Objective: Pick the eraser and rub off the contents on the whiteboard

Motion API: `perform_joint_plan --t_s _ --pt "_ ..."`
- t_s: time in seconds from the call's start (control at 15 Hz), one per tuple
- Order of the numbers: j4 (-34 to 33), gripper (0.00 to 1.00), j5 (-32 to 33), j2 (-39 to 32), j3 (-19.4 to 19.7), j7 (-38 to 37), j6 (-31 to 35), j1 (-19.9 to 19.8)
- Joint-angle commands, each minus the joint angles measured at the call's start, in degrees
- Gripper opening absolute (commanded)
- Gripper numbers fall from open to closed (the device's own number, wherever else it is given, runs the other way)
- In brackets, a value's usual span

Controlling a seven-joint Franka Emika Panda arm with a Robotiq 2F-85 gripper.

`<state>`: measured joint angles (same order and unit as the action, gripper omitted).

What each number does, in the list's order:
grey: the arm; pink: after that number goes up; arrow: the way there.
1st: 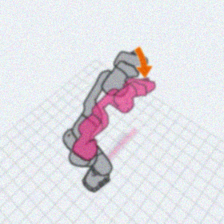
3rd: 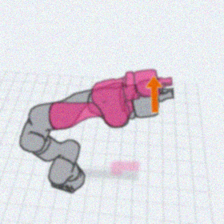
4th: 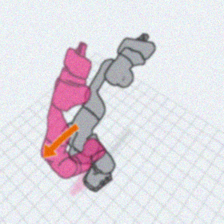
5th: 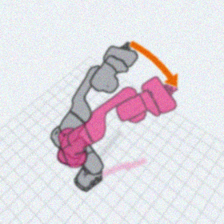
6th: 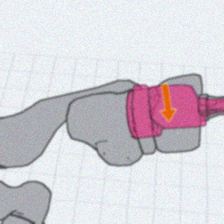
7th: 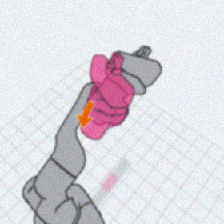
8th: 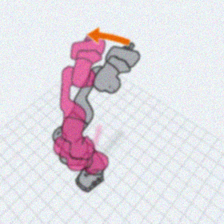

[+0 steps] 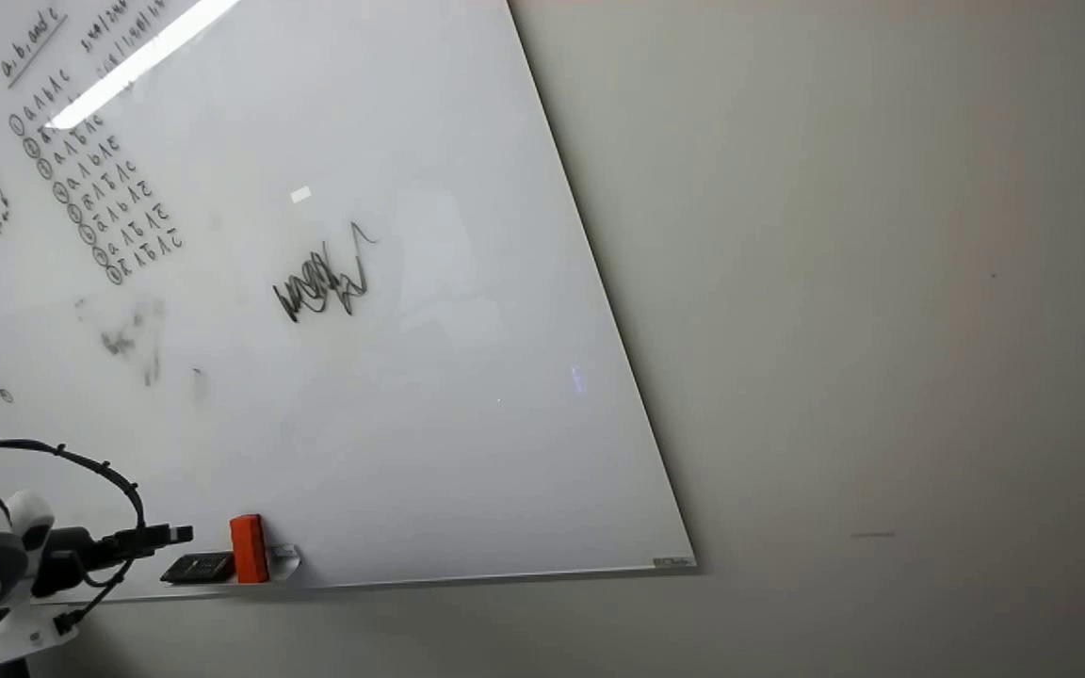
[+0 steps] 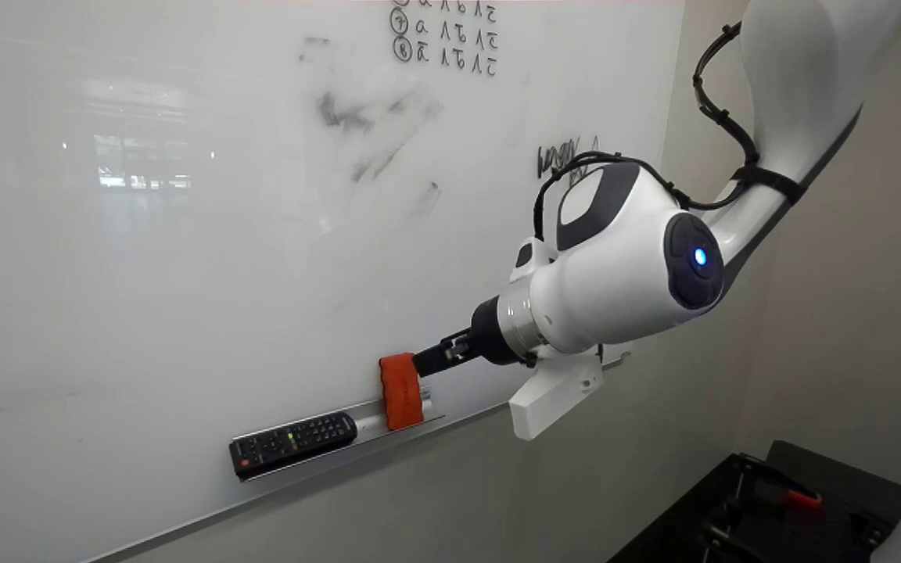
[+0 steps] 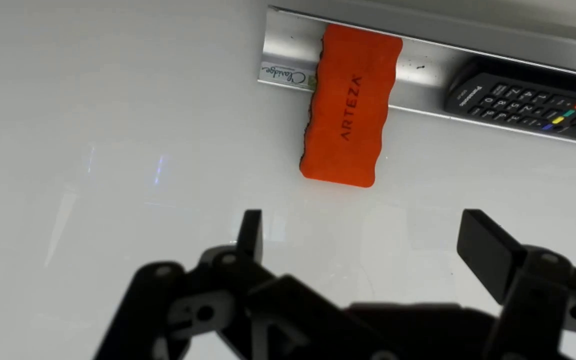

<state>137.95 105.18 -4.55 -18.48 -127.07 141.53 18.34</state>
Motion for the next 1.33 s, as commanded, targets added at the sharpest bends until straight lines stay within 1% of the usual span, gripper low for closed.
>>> perform_joint_plan --t_s 0.0,0.07,0.2,0.4,0.47,0.67,0.93,1.13,1.2,1.27 --pt "-0.66 1.00 1.94 -3.87 -0.32 -7.99 -4.63 -0.03" --pt "-0.03 1.00 0.81 -1.66 -0.36 -4.18 -2.05 -0.37" --pt "-0.18 1.00 0.76 -3.42 -0.48 -5.85 -3.33 -0.42" --pt "-0.46 1.00 0.77 -4.02 -0.51 -5.92 -3.45 -0.45" --pt "-0.93 1.00 2.08 -4.46 -0.34 -6.29 -3.57 -0.56" --pt "-1.87 1.00 6.82 -6.11 0.40 -9.93 -2.90 -1.53" --pt "-2.65 1.00 15.46 -9.54 0.26 -19.09 -6.52 -2.37" --pt "-2.88 1.00 20.96 -12.62 -0.48 -26.91 -11.33 -2.43" --pt "-5.60 1.00 17.71 -13.19 -5.53 -22.71 -11.83 -6.47" --pt "-5.78 1.00 17.73 -14.46 -5.86 -22.90 -13.44 -6.47"
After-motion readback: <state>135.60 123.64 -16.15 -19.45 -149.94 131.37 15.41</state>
